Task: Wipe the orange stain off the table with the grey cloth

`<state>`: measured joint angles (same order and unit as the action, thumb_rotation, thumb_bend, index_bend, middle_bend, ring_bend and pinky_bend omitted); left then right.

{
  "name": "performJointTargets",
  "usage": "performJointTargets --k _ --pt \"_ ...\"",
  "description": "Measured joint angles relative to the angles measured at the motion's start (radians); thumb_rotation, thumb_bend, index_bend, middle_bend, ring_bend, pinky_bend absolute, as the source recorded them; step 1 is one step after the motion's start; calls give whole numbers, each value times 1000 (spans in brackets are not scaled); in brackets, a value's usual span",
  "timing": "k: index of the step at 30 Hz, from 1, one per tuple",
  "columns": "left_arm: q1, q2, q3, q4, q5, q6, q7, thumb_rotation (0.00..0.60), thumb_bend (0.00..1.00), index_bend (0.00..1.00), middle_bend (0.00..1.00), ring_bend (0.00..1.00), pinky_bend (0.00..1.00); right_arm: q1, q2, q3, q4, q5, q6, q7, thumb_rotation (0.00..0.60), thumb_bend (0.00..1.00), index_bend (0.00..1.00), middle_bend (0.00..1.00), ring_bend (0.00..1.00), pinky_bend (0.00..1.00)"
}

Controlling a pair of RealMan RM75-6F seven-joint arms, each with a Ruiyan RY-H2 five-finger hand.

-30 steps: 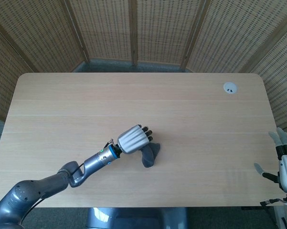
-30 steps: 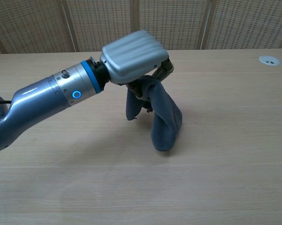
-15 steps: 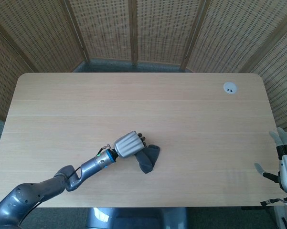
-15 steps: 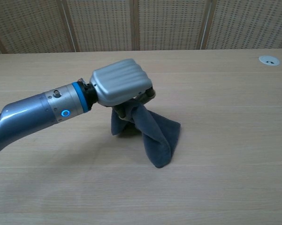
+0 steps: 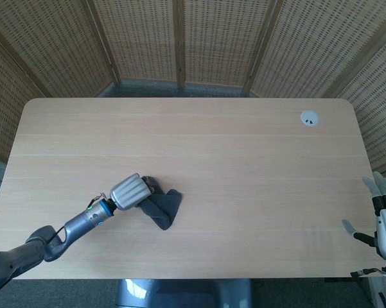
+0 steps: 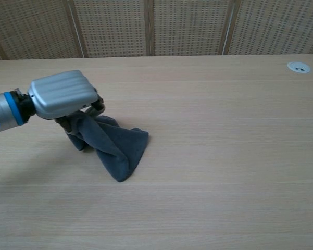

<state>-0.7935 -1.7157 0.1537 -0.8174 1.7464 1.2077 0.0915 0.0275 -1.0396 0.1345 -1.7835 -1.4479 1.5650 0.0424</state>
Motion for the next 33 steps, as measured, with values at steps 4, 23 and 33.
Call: performJointTargets --k 4,23,33 --pt "39 30 6 29 -7 30 -38 600 224 709 648 619 899 0 -1 -2 -2 -2 -1 -5 600 178 103 0 0 107" --pt "120 165 -161 3 -142 210 -231 600 224 709 656 619 894 4 -15 -6 -2 -8 -4 -30 600 179 104 0 0 107" --pt "172 209 -200 -82 -291 39 -150 600 121 305 141 140 527 6 -19 -9 -2 -11 -7 -37 600 179 104 0 0 107"
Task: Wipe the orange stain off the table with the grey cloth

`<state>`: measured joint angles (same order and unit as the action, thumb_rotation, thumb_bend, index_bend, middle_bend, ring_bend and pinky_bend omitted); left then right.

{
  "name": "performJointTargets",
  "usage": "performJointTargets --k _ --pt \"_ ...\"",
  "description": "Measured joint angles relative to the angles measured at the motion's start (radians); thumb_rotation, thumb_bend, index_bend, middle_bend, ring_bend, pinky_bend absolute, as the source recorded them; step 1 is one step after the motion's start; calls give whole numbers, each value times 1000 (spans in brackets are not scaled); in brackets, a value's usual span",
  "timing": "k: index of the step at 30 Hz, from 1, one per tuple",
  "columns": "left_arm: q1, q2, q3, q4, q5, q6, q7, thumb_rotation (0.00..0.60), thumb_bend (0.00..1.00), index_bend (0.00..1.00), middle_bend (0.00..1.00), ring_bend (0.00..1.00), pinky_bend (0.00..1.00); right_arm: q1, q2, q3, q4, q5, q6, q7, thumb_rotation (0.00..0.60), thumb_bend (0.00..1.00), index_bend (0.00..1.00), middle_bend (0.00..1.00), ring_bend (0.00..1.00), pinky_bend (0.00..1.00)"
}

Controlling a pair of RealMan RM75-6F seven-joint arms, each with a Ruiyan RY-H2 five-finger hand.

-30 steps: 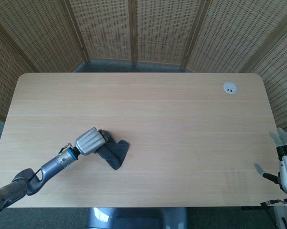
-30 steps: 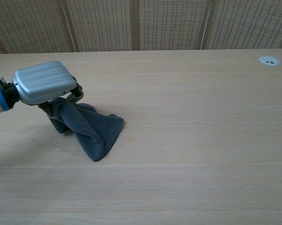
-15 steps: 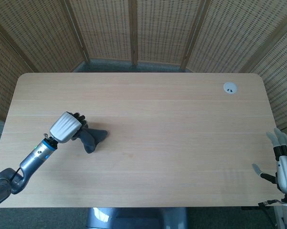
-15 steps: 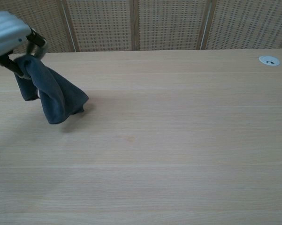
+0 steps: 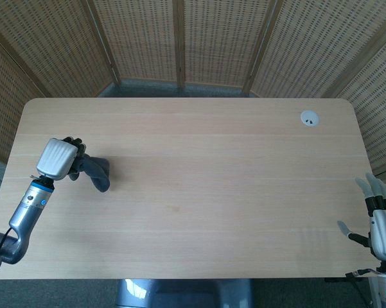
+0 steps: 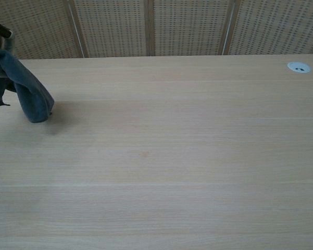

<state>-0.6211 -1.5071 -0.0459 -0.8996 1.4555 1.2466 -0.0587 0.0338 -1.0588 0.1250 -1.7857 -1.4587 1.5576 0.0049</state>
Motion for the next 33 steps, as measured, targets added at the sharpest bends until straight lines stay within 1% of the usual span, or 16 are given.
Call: performJointTargets --k 1,2,4,5,8,12,15,22,25,28,32,33 --pt "2 4 -1 -14 -13 -22 3 600 95 153 38 41 412 0 0 0 0 0 0 -1 600 179 104 0 0 107" --pt "4 11 -2 -34 -27 -48 5 600 74 58 0 2 318 1 -1 0 0 0 -1 -3 600 179 104 0 0 106" --pt "6 39 -4 -104 -57 -111 12 600 44 1 0 0 208 1 -3 0 2 3 -2 -7 600 178 103 0 0 107" --pt "7 55 -4 -142 -68 -132 17 600 29 0 0 0 158 2 -4 1 2 4 -2 -8 600 178 103 0 0 107" --pt "9 125 -4 -286 -97 -186 33 600 4 0 0 0 88 2 -5 1 2 4 -2 -10 600 179 104 0 0 107" --pt "18 255 3 -483 -117 -232 68 600 2 0 0 0 55 1 -3 1 0 3 0 -10 600 178 104 0 0 107" --pt "24 347 20 -581 -141 -269 123 600 2 0 0 0 20 0 -2 0 -2 3 0 -10 600 179 103 0 0 107" --pt "41 457 66 -728 -250 -326 345 600 1 0 0 0 0 0 -4 -2 -4 -1 2 -17 600 179 104 0 0 107" --pt "63 473 75 -746 -265 -313 355 600 2 0 0 0 8 0 -6 -3 -4 -3 3 -22 600 179 103 0 0 107" --pt "94 462 76 -719 -236 -263 310 600 2 0 0 0 18 0 -8 -3 -3 -1 2 -25 600 177 103 0 0 107" --pt "149 426 77 -652 -150 -149 185 600 2 0 0 0 21 1 -9 0 -1 5 0 -25 600 179 103 0 0 107" --pt "169 411 77 -623 -120 -103 139 600 2 0 0 0 20 2 -9 1 0 8 -1 -25 600 179 103 0 0 106"
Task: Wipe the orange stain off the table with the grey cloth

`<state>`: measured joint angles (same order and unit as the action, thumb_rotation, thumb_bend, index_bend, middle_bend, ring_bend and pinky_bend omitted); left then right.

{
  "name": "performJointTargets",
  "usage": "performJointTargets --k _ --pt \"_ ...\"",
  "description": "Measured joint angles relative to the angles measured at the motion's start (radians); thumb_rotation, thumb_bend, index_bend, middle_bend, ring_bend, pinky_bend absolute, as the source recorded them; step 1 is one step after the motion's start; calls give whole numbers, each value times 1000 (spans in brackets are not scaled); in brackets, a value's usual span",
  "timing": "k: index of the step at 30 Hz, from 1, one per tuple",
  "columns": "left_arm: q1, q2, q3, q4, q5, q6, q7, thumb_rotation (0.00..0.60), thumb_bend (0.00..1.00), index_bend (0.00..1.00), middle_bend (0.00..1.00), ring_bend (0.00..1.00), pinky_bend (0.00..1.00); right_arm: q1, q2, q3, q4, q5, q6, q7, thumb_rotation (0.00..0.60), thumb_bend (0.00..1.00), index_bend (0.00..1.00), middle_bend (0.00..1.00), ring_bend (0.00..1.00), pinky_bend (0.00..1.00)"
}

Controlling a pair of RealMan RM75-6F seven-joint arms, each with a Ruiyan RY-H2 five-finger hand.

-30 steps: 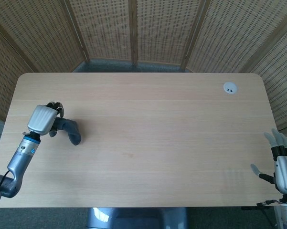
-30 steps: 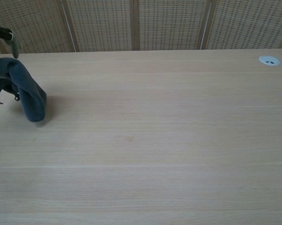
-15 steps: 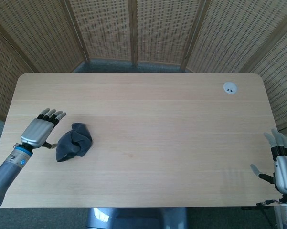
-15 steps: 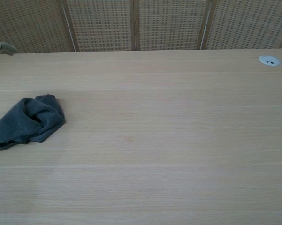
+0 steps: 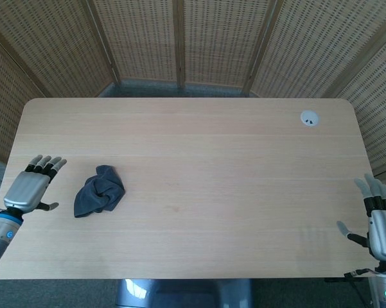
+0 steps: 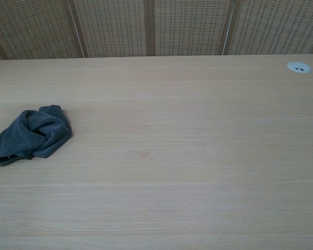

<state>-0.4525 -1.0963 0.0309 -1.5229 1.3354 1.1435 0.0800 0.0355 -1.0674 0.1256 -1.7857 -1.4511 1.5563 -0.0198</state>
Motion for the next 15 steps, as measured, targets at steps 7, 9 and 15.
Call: performJointTargets --k 7,9,15 --pt "140 -128 -6 162 106 269 -210 600 2 7 0 0 23 4 -6 3 9 14 -8 -20 600 179 104 0 0 107" --pt "184 -175 -11 204 117 327 -259 600 2 11 0 0 25 5 -10 4 11 17 -8 -31 600 180 104 0 0 107" --pt "244 -200 -23 223 138 393 -309 600 3 30 0 0 22 7 -18 4 11 19 -8 -53 600 178 103 0 0 107"
